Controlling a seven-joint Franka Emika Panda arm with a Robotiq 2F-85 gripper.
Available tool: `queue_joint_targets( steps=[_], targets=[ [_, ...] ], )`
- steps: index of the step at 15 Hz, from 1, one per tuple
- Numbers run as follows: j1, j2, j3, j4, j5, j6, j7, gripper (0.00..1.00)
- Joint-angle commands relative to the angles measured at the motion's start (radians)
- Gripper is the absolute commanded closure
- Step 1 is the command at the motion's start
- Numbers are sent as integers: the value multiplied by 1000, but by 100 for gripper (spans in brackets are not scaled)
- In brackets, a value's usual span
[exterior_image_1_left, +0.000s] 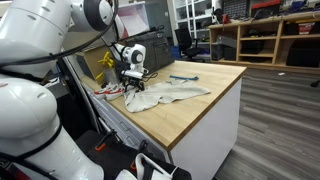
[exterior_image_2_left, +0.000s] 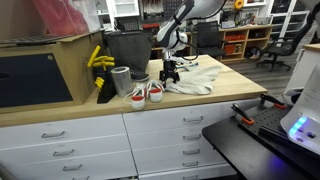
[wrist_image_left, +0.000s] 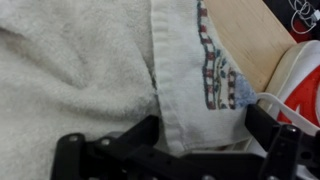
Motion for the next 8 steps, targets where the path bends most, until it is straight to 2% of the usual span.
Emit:
queue_joint_targets(
  steps=[1, 8],
  targets=[
    [0, 34, 8, 63, 15, -13, -18, 0],
    [30, -48, -10, 30, -18, -71, 44, 0]
  ],
)
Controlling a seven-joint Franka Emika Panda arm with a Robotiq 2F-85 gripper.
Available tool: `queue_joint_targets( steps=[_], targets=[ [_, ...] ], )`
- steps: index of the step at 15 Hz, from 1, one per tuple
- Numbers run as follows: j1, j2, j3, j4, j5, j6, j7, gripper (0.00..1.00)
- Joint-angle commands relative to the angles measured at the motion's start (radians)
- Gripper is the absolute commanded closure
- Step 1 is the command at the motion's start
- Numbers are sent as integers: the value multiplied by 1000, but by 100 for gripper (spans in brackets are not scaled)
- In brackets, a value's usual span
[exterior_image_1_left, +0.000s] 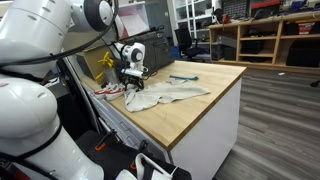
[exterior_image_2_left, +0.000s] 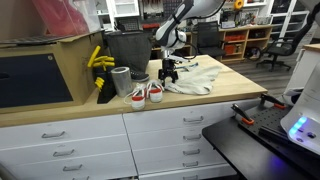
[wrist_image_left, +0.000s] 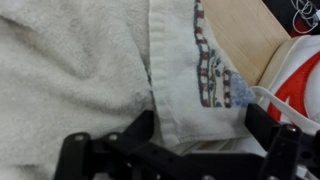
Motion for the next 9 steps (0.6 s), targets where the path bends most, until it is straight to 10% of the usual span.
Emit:
queue_joint_targets(
  steps=[1, 9],
  targets=[
    [30, -52, -14, 7, -9, -64, 53, 0],
    [91, -36, -38, 35, -25, -125, 146, 0]
  ],
)
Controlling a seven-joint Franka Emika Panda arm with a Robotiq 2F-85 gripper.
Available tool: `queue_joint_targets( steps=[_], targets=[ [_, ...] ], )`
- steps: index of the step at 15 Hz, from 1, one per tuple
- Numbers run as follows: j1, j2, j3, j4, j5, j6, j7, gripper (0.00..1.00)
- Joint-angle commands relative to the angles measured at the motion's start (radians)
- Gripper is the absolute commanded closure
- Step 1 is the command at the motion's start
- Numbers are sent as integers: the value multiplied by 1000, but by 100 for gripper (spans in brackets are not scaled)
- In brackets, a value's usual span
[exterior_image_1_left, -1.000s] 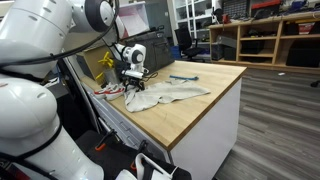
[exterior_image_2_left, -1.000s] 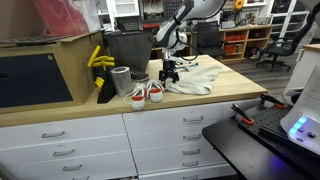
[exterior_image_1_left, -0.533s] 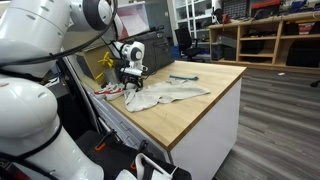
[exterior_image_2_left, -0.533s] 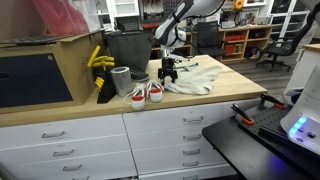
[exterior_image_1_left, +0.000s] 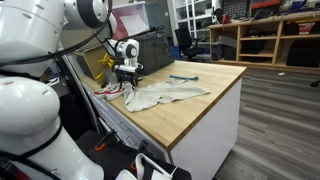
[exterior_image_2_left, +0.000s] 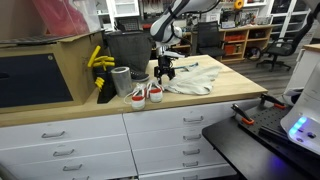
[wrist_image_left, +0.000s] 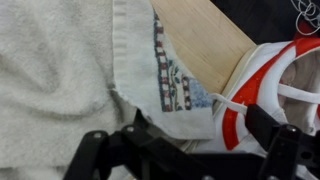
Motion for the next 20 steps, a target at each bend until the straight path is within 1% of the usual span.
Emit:
queue_joint_targets(
  steps=[1, 2, 3, 4, 6, 7, 8, 9, 10, 11, 13, 14, 15, 16, 20],
  targets=[
    [29, 8, -22, 24, -24, -61, 37, 0],
    [36, 12, -26, 25, -30, -71, 41, 0],
    [40, 15, -30, 28, -38, -80, 47, 7],
    [45, 15, -33, 25, -45, -75, 57, 27],
    [56, 15, -43, 24, -60, -67, 82, 32],
    [62, 15, -48, 24, -65, -61, 98, 38],
    [66, 16, -52, 24, -71, -57, 110, 46],
    [71, 17, -57, 24, -79, -54, 121, 55],
    [74, 17, -59, 25, -84, -54, 131, 62],
    [77, 18, -61, 25, -90, -53, 139, 70],
    [83, 18, -67, 27, -99, -54, 151, 84],
    [85, 18, -70, 27, -104, -54, 159, 92],
    [87, 18, -72, 28, -110, -56, 162, 98],
    [89, 18, -74, 28, -115, -55, 165, 100],
    [96, 16, -77, 27, -136, -56, 170, 99]
  ],
)
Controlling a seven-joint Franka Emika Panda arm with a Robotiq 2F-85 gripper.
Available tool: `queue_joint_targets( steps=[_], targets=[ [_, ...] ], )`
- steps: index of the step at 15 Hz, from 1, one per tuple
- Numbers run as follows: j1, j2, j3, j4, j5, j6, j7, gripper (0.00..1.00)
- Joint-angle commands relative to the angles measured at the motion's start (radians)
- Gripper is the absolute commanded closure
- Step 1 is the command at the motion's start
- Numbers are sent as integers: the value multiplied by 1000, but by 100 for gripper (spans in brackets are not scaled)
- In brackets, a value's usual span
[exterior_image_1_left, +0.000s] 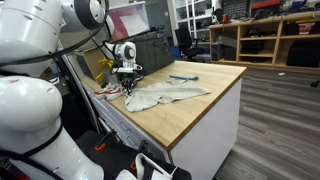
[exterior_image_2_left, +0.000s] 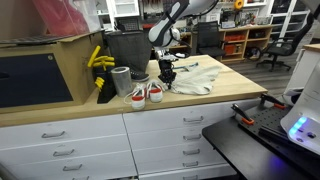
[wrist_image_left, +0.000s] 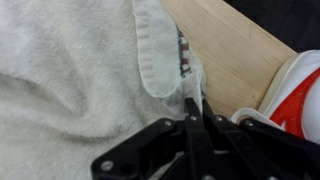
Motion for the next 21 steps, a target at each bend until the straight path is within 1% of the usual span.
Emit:
queue_joint_targets(
  steps=[1, 2, 3, 4, 5, 13, 16, 21],
  targets=[
    [23, 4, -17, 23, -32, -20, 27, 99],
    [26, 5, -19, 22, -41, -15, 26, 98],
    [29, 7, -21, 25, -50, -15, 25, 76],
    [31, 8, -21, 26, -57, -16, 25, 67],
    [32, 7, -22, 26, -65, -17, 25, 61],
    [38, 8, -30, 29, -105, -31, 31, 1],
    [44, 8, -37, 30, -122, -37, 25, 0],
    [42, 13, -29, 35, -131, -54, 7, 0]
  ],
)
